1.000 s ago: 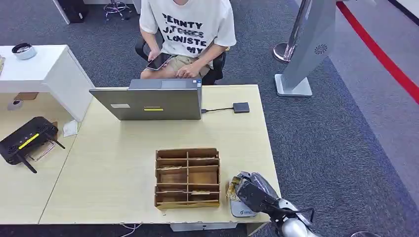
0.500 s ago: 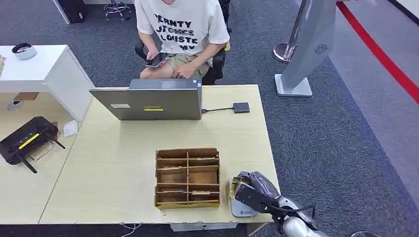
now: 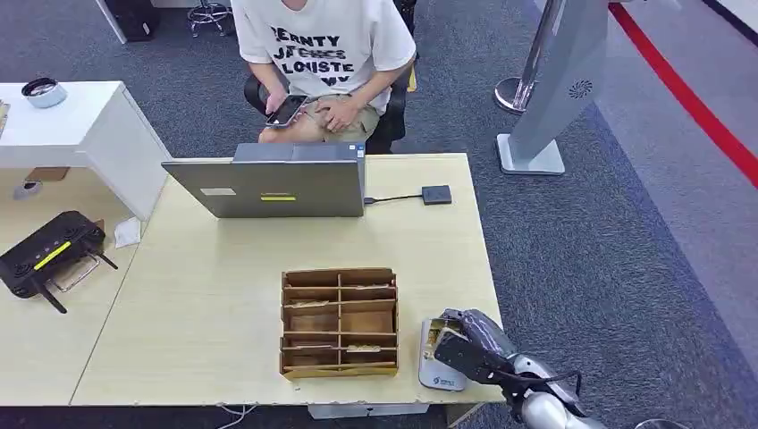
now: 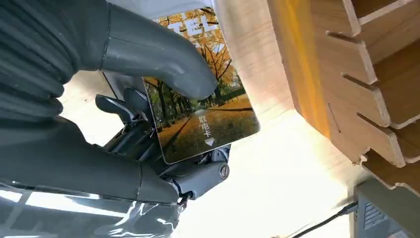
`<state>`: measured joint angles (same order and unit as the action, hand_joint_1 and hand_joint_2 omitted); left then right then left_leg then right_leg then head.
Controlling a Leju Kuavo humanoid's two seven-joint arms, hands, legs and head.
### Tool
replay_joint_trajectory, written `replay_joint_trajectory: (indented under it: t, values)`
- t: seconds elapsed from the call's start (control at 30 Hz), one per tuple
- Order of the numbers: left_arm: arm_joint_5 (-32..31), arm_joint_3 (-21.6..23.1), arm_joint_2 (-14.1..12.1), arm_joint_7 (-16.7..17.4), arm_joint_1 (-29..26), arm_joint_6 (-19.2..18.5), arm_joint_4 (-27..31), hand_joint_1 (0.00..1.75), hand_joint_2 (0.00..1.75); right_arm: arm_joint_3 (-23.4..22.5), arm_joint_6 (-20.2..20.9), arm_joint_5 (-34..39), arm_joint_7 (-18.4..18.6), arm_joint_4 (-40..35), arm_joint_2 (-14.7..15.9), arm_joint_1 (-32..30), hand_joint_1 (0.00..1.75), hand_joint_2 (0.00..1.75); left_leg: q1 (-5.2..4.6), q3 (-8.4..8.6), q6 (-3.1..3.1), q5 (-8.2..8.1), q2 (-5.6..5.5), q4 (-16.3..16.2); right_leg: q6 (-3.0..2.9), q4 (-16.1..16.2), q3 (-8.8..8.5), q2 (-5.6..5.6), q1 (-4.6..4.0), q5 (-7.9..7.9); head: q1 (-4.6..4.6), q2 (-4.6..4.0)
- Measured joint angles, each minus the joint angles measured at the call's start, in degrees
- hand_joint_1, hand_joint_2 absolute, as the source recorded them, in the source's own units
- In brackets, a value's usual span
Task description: Pass the card to the sensor for recognition and then transmit it.
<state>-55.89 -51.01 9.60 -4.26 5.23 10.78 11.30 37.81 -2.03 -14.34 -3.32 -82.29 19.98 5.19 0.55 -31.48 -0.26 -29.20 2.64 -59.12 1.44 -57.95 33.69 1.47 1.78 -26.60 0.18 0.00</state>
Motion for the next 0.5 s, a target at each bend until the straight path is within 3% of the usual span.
replay_joint_trajectory:
  t: [0.5]
  values:
    - [-0.4,0.0,0.0,0.1,0.0,0.0,0.0,0.00,0.00,-0.1,1.9,-0.9,-0.4,0.0,0.0,-0.9,1.75,1.75,0.01,0.02,0.00,0.00,0.01,0.0,0.00,0.0,-0.02,-0.02,0.00,0.00,0.00,0.00]
